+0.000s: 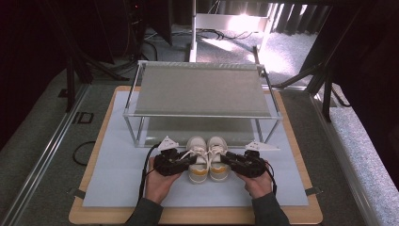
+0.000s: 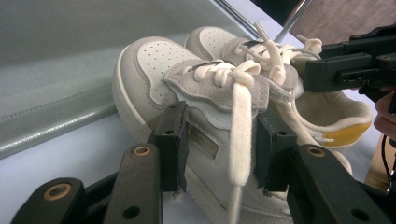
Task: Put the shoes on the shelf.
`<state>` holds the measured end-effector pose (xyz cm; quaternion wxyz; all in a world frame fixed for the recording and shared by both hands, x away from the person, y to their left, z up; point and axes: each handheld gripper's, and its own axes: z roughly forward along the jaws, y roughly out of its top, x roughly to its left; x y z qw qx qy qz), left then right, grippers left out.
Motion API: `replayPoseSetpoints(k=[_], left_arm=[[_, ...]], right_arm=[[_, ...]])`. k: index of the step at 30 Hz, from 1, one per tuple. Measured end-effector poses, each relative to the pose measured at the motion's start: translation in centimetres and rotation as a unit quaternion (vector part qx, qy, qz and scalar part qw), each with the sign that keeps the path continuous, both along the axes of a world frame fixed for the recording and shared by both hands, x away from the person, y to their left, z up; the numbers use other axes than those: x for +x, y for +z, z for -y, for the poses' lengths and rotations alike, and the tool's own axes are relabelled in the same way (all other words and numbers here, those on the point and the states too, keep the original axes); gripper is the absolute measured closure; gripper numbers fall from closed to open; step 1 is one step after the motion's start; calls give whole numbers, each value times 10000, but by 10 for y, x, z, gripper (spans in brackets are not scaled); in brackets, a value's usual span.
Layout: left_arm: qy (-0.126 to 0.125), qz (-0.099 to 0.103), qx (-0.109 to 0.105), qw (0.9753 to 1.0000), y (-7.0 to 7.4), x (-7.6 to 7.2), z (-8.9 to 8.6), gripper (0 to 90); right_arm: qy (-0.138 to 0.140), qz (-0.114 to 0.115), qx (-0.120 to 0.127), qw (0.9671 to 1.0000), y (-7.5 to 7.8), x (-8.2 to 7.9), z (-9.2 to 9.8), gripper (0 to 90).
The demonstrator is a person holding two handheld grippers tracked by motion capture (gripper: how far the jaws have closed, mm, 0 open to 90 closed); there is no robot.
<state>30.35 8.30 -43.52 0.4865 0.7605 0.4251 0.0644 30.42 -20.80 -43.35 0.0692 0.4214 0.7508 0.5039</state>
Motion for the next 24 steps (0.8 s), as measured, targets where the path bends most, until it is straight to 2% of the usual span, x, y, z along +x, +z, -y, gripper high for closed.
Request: replayPoseSetpoints(k=[6, 24], left_arm=[[5, 43, 33, 10000, 4, 5, 3, 596], [101, 153, -97, 9998, 10, 19, 5, 596]], right_arm=[[-29, 13, 33, 10000, 1, 4, 2, 686], [-88, 179, 51, 9998, 11, 19, 4, 686]])
